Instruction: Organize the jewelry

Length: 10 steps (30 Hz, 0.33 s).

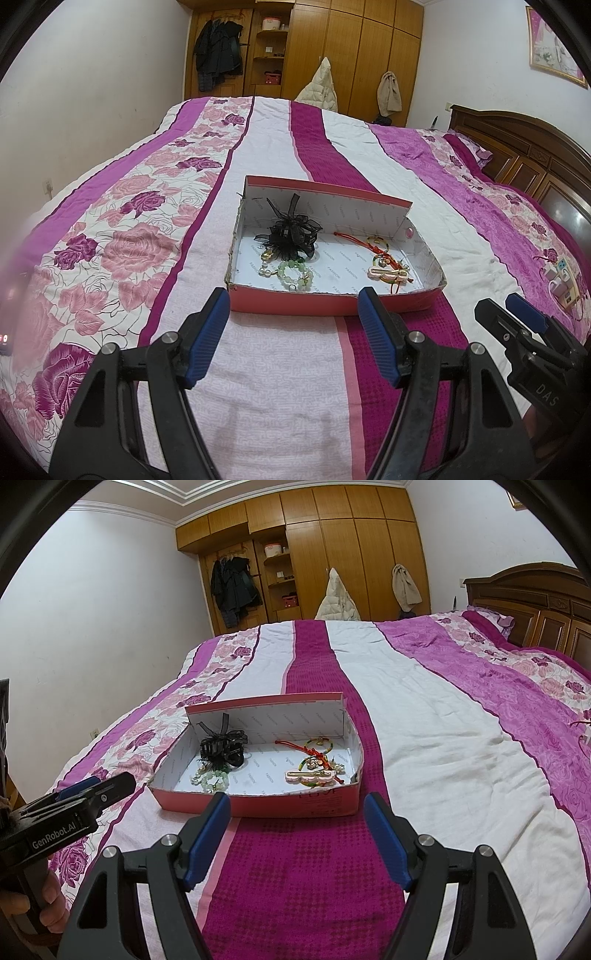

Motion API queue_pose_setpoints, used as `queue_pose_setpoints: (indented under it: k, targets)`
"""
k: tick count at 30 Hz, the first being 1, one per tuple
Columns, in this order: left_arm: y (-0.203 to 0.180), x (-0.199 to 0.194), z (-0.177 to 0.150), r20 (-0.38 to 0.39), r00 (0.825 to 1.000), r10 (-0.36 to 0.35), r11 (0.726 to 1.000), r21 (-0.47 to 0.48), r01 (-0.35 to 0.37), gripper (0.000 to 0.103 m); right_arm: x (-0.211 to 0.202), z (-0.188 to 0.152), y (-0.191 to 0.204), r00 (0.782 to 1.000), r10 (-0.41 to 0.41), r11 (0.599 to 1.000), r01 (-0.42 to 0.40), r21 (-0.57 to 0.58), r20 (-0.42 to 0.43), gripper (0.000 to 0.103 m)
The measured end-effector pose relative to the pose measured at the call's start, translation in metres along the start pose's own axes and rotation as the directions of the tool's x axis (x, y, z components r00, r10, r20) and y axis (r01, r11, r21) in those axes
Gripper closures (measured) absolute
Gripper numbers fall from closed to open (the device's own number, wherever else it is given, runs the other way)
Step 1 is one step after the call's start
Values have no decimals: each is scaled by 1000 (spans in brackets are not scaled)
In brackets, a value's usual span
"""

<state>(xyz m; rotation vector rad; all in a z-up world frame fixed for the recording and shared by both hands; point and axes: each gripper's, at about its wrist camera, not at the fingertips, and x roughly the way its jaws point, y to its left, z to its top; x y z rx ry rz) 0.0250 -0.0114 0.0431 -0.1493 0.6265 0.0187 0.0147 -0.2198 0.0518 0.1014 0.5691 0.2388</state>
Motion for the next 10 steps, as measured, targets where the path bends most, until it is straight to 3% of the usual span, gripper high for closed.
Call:
queue_pose_setpoints:
  k: [10]
  targets:
    - [-3,0,1,-2,1000,-2,1000,4,2,39,0,0,0,1000,1,1000,-1,-1,0,26]
